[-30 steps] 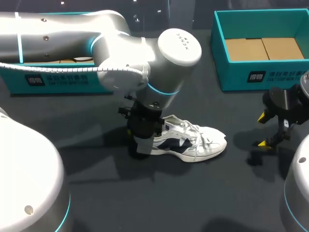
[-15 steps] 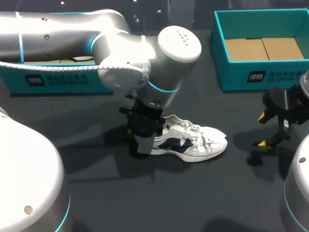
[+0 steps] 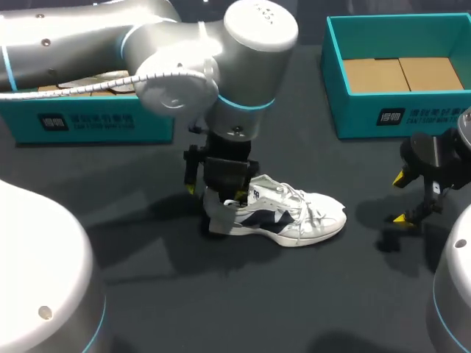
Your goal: Take the shoe out of the shoebox, open the shoe tongue, remove and reinsert the insole, then place the shoe into the shoebox
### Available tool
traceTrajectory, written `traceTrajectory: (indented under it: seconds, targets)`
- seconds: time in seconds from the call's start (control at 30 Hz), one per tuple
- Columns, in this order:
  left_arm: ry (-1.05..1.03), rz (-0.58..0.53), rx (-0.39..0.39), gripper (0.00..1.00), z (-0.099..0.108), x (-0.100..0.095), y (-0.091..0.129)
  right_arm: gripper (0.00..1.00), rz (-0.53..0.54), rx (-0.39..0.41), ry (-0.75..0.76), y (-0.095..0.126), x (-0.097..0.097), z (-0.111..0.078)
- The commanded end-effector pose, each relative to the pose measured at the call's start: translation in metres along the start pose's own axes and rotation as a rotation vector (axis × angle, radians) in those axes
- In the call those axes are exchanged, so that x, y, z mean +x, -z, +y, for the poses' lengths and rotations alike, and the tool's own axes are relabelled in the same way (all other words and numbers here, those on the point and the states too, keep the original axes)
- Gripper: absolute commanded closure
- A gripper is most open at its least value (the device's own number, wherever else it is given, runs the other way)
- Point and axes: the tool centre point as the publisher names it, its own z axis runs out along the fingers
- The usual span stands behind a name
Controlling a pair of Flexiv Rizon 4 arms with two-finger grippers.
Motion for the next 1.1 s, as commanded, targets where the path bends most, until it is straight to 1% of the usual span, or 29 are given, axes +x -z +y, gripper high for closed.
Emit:
traceTrajectory:
  seconds: [0.03, 0.07, 0.1, 0.63, 0.7, 0.73, 0.8, 0.83, 0.97, 1.03, 1.1]
  targets:
    - [0.245, -0.195, 0.168, 0.0, -0.012, 0.044, 0.021, 0.0, -0.003, 0.001, 0.0, 0.0, 0.002, 0.0]
    - [0.264, -0.196, 0.221, 0.0, -0.018, 0.048, 0.02, 0.0, -0.003, 0.001, 0.0, 0.0, 0.002, 0.0]
    - [0.271, -0.191, 0.255, 0.0, -0.026, 0.052, 0.018, 0.0, -0.003, 0.001, 0.0, 0.0, 0.002, 0.0]
    - [0.271, -0.191, 0.255, 0.0, -0.026, 0.052, 0.018, 0.0, -0.003, 0.001, 0.0, 0.0, 0.002, 0.0]
    - [0.345, -0.242, 0.344, 0.0, -0.025, 0.055, 0.022, 0.0, -0.003, 0.001, 0.0, 0.0, 0.002, 0.0]
    - [0.38, -0.28, 0.369, 0.0, -0.025, 0.057, 0.023, 0.0, -0.003, 0.001, 0.0, 0.0, 0.002, 0.0]
    - [0.44, -0.342, 0.386, 0.0, -0.024, 0.059, 0.022, 0.0, -0.003, 0.001, 0.0, 0.0, 0.002, 0.0]
    - [0.478, -0.37, 0.423, 0.0, -0.022, 0.06, 0.023, 0.0, -0.003, 0.001, 0.0, 0.0, 0.002, 0.0]
    - [0.54, -0.479, 0.521, 0.0, -0.021, 0.067, 0.022, 0.0, -0.003, 0.001, 0.0, 0.0, 0.002, 0.0]
    - [0.603, -0.527, 0.534, 0.0, -0.021, 0.07, 0.018, 0.0, -0.003, 0.001, 0.0, 0.0, 0.002, 0.0]
    - [0.625, -0.573, 0.572, 0.0, -0.023, 0.073, 0.013, 0.0, -0.003, 0.001, 0.0, 0.0, 0.002, 0.0]
